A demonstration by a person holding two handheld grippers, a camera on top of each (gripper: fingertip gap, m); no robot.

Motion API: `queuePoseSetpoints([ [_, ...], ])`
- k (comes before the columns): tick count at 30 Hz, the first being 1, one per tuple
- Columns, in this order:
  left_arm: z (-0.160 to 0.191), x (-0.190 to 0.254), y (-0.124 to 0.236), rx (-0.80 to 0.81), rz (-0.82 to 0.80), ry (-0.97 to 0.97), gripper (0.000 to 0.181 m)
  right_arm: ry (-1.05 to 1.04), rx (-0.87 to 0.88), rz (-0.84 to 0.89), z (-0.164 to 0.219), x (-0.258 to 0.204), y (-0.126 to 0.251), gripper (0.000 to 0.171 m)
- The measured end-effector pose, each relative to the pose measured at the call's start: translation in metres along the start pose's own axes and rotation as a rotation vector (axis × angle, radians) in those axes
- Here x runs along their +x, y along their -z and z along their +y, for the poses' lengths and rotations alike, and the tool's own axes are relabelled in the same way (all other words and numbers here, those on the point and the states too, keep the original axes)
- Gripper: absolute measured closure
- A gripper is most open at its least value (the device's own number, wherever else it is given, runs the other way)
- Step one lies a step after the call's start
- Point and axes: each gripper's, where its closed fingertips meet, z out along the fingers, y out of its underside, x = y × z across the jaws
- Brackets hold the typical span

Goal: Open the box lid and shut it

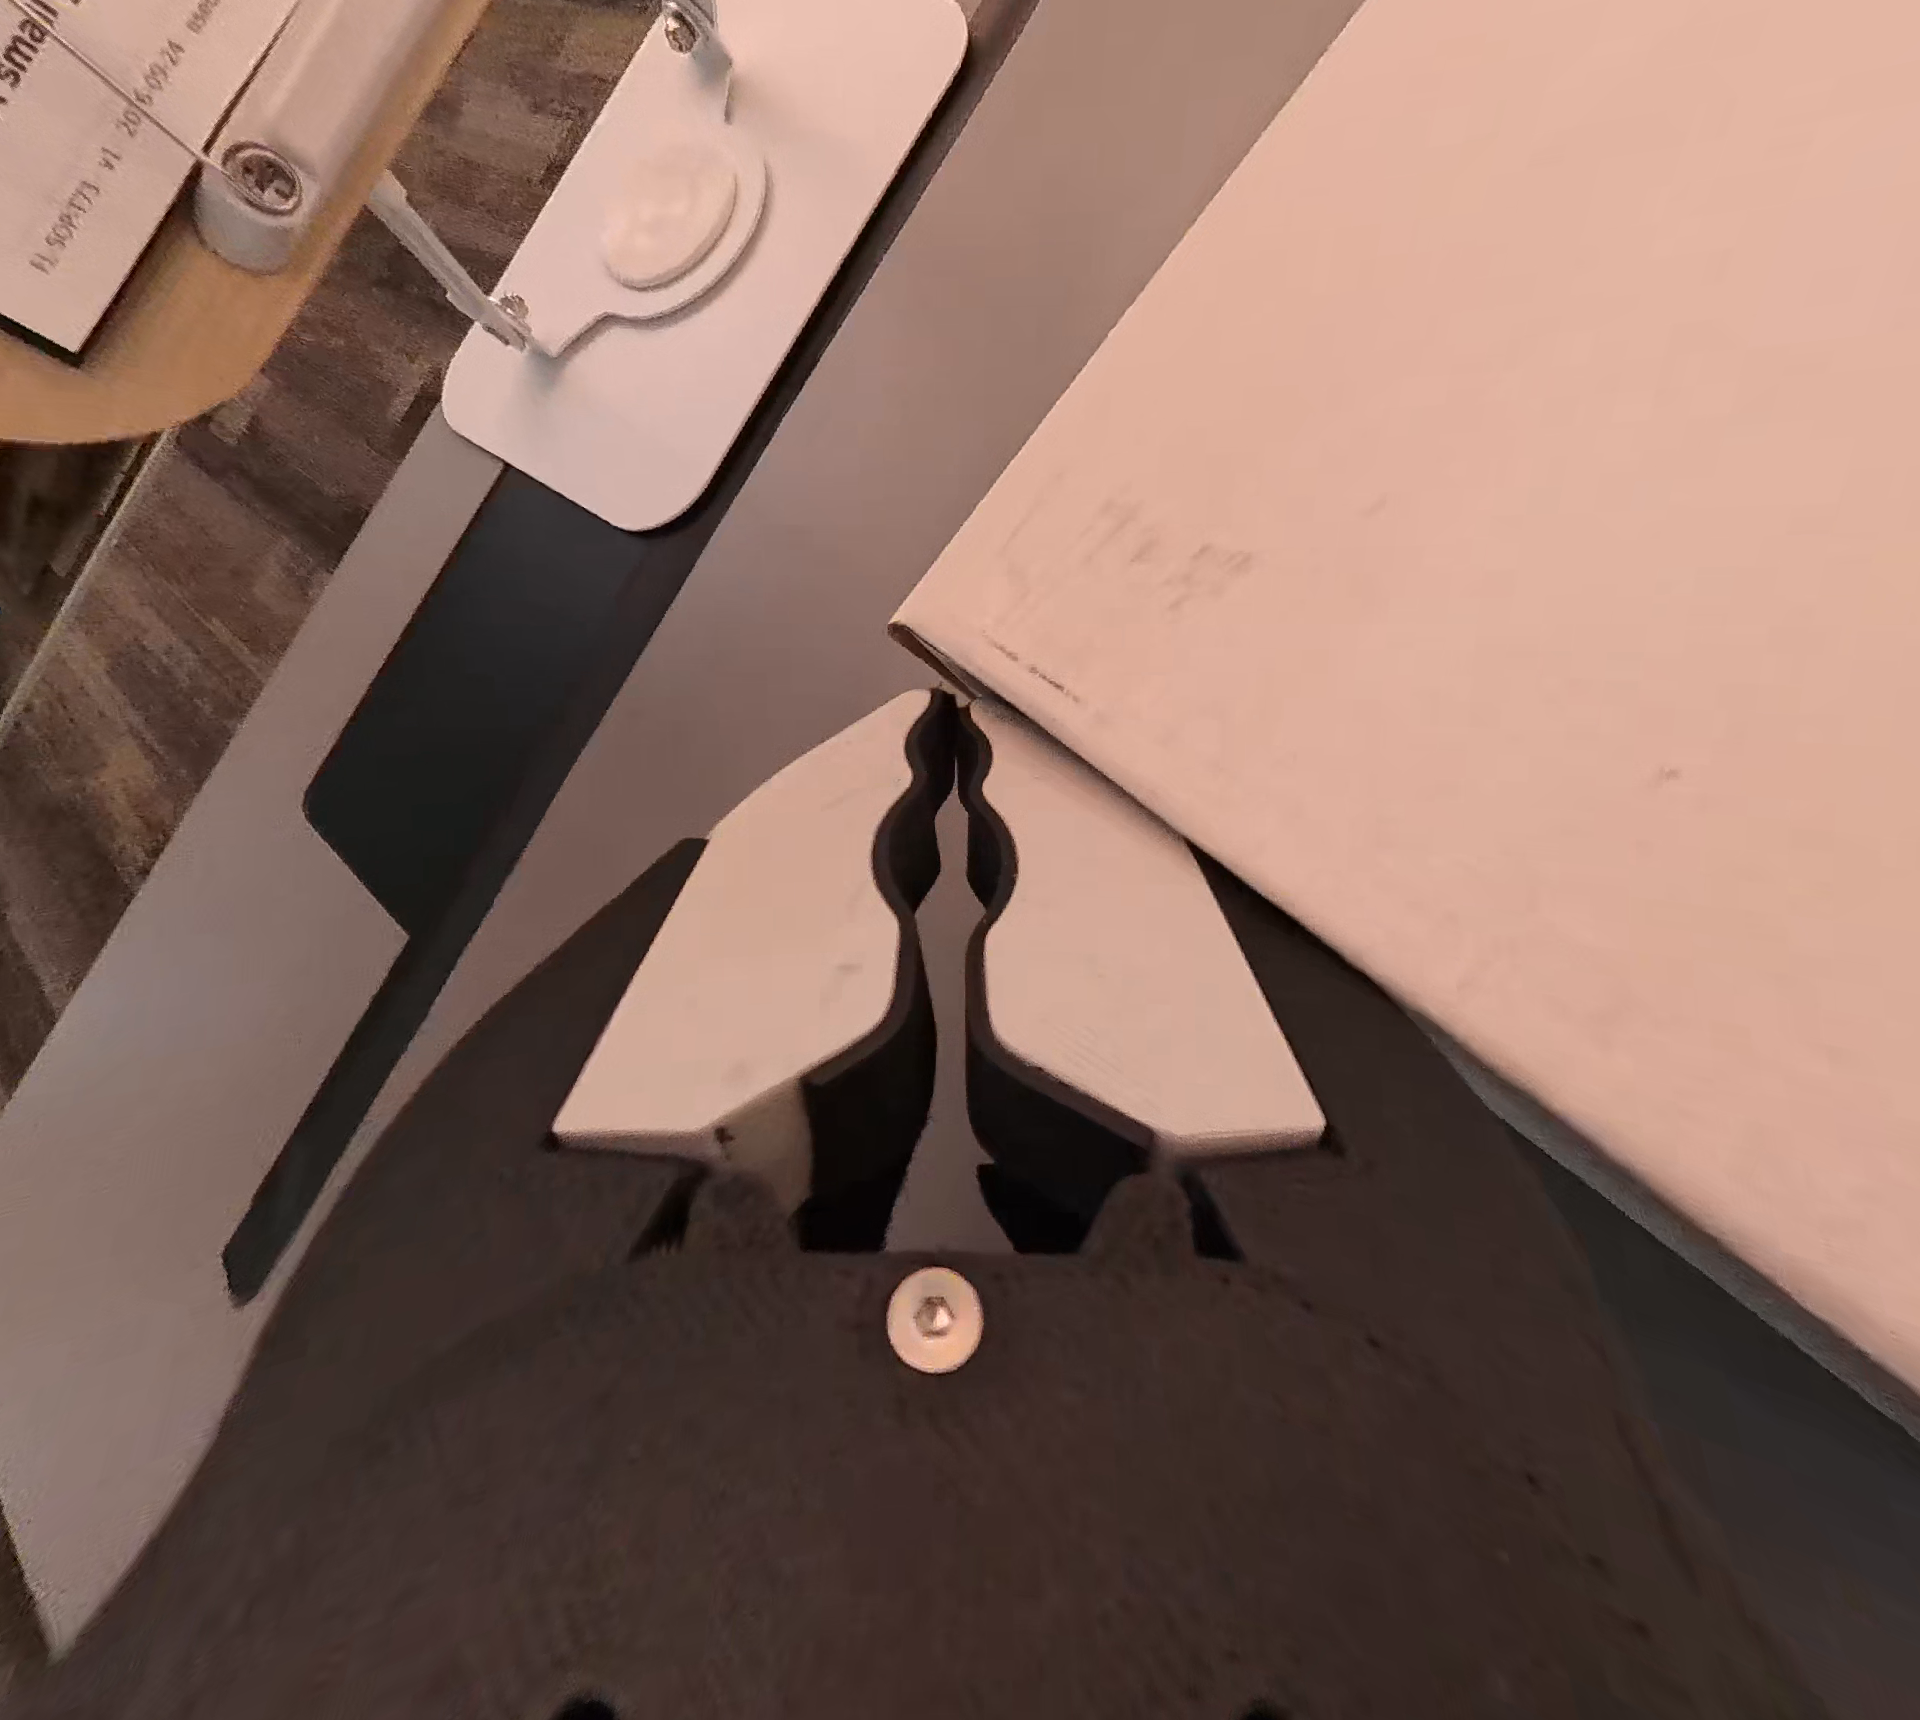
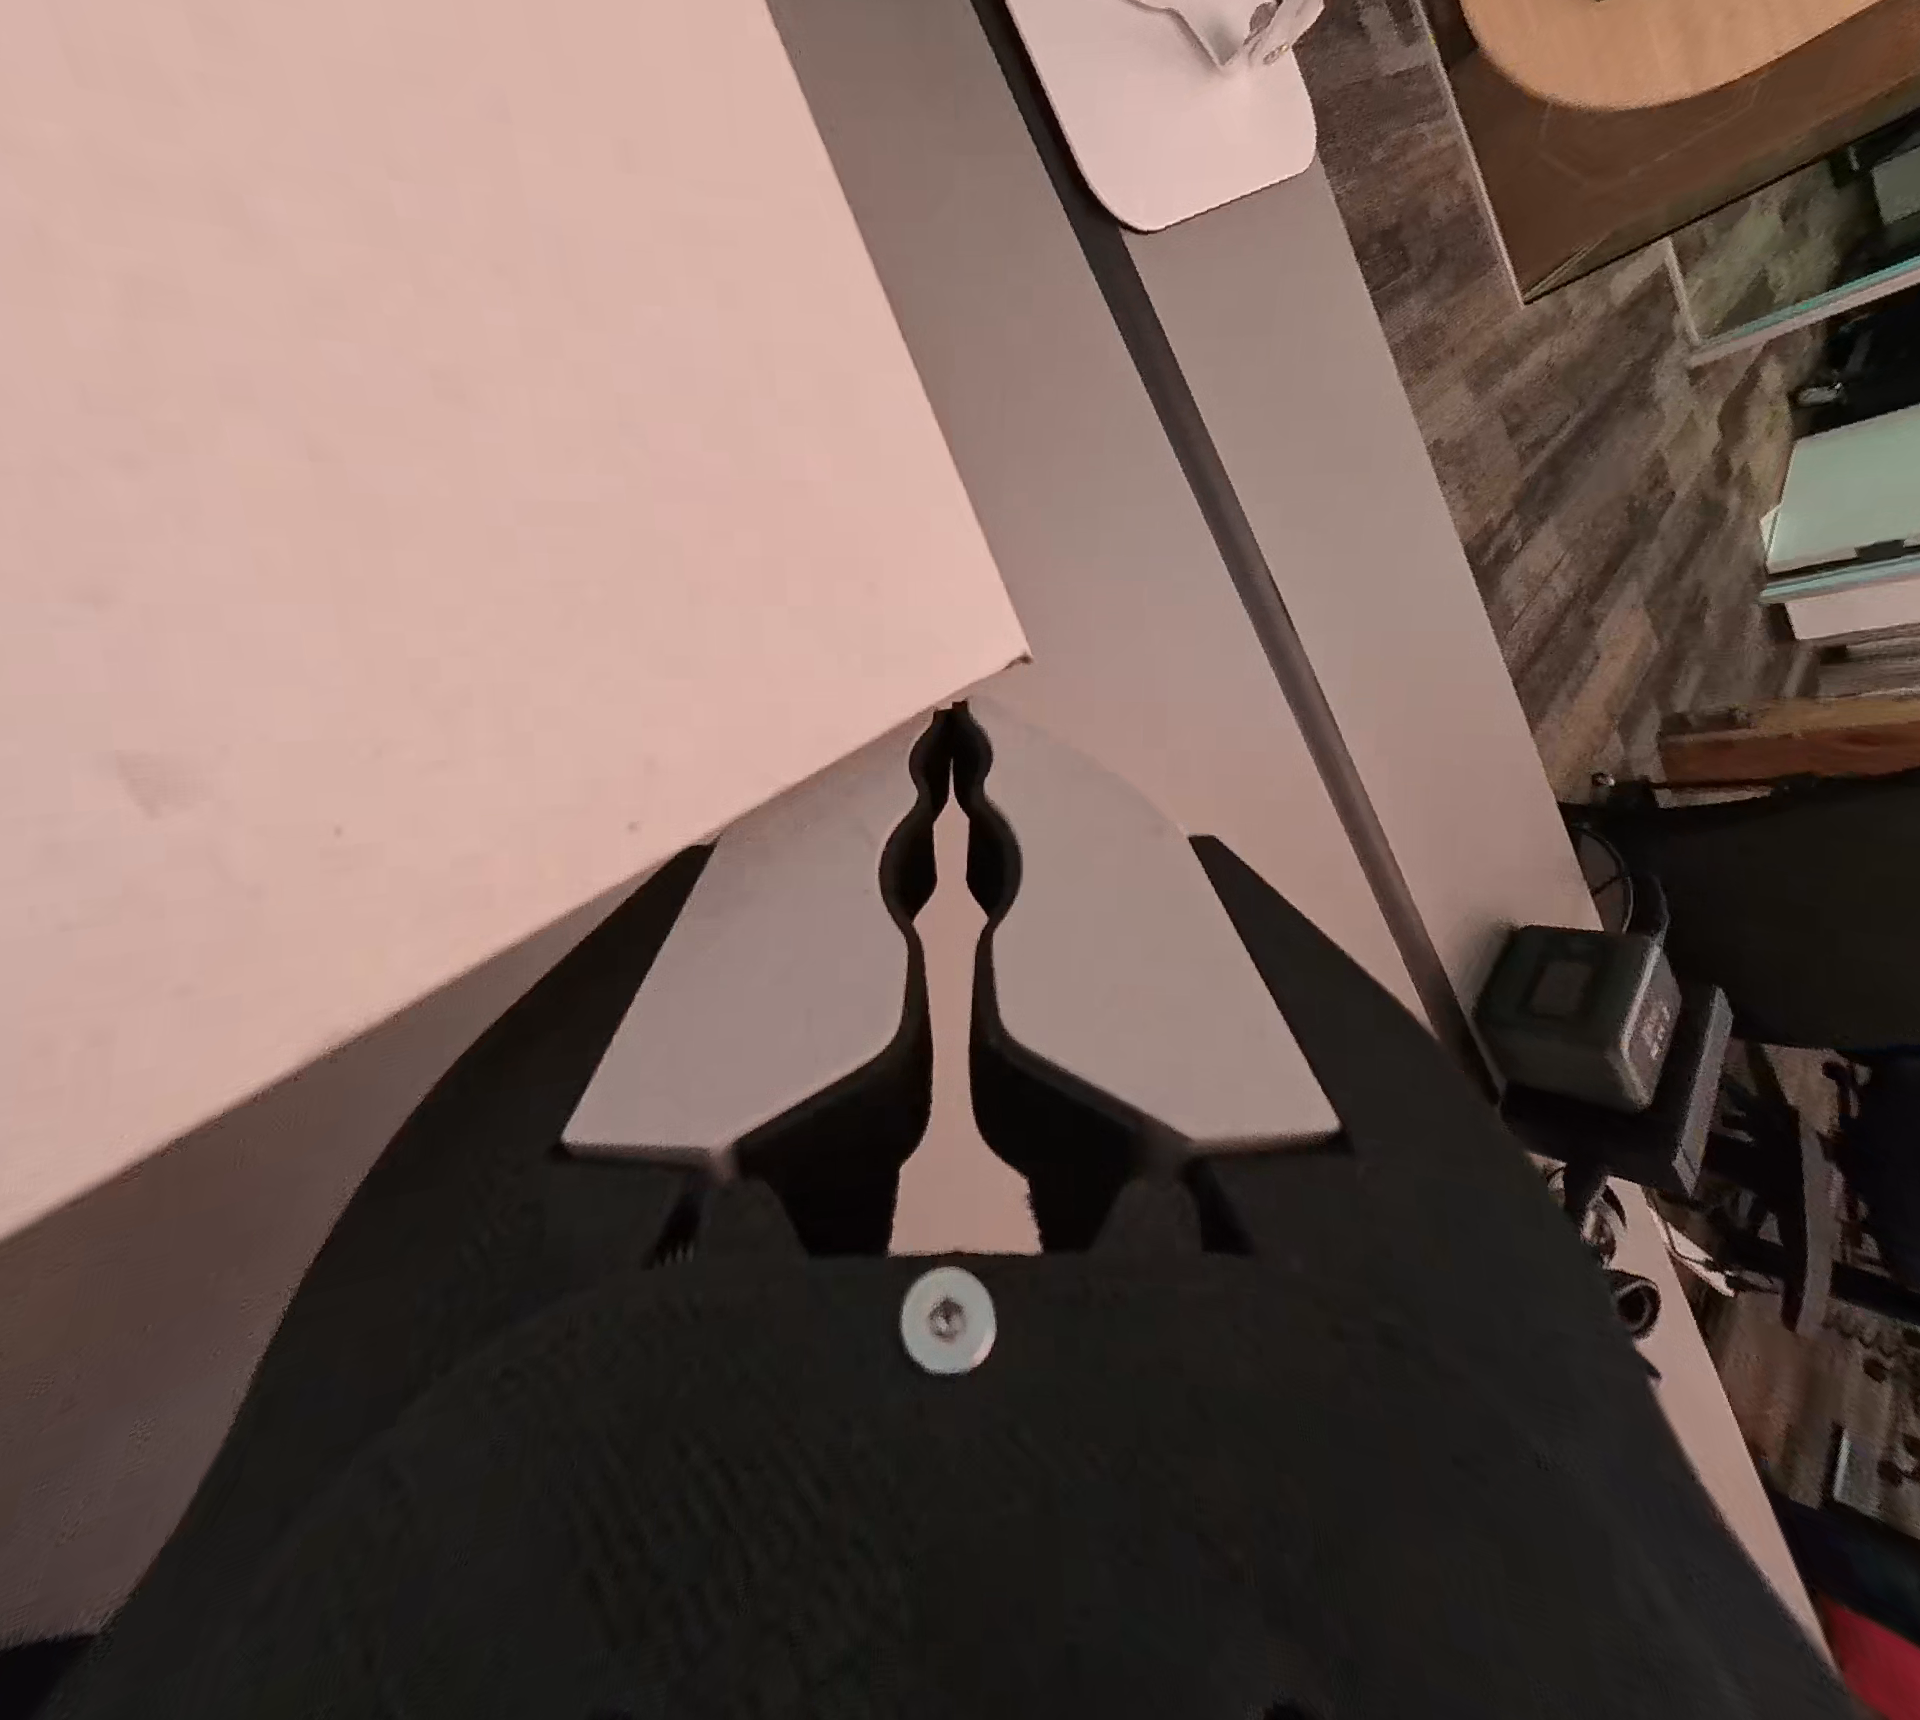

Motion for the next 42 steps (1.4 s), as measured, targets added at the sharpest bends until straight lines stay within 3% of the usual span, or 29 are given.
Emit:
queuePoseSetpoints([
  [8, 0.004, -0.015, 0.007, 0.109, 0.024, 0.166, 0.181, -0.109, 0.117, -0.019, 0.003, 0.002, 0.009, 0.171],
  [13, -0.002, -0.011, 0.004, 0.114, -0.022, 0.134, 0.181, -0.106, 0.129, -0.011, -0.004, -0.004, 0.006, 0.171],
  [17, 0.002, -0.024, 0.029, 0.189, 0.005, 0.372, 0.181, -0.425, 0.222, 0.039, 0.011, 0.014, 0.025, 0.166],
  [19, 0.004, -0.028, 0.047, 0.238, 0.072, 0.528, 0.158, -0.670, 0.338, -0.020, 0.012, 0.014, 0.045, 0.162],
  [22, -0.010, -0.010, 0.082, 0.377, 0.365, 0.789, 0.138, -0.999, 0.525, -0.294, 0.000, -0.007, 0.082, 0.122],
  [24, -0.016, -0.003, 0.104, 0.464, 0.502, 0.936, 0.126, -1.145, 0.585, -0.526, -0.012, -0.030, 0.107, 0.108],
  [28, -0.002, 0.033, 0.121, 0.312, 0.583, 0.936, 0.096, -1.215, 0.486, -0.665, -0.015, -0.064, 0.123, 0.093],
  [35, -0.003, 0.090, 0.149, 0.257, 0.773, 0.920, 0.089, -1.225, 0.330, -0.890, -0.034, -0.107, 0.128, 0.087],
  [38, -0.003, 0.108, 0.168, 0.324, 0.700, 0.779, 0.078, -1.197, 0.364, -0.857, -0.036, -0.106, 0.133, 0.087],
  [42, 0.018, 0.118, 0.159, 0.329, 0.390, 0.630, 0.083, -1.209, 0.408, -0.813, -0.033, -0.100, 0.139, 0.087],
])
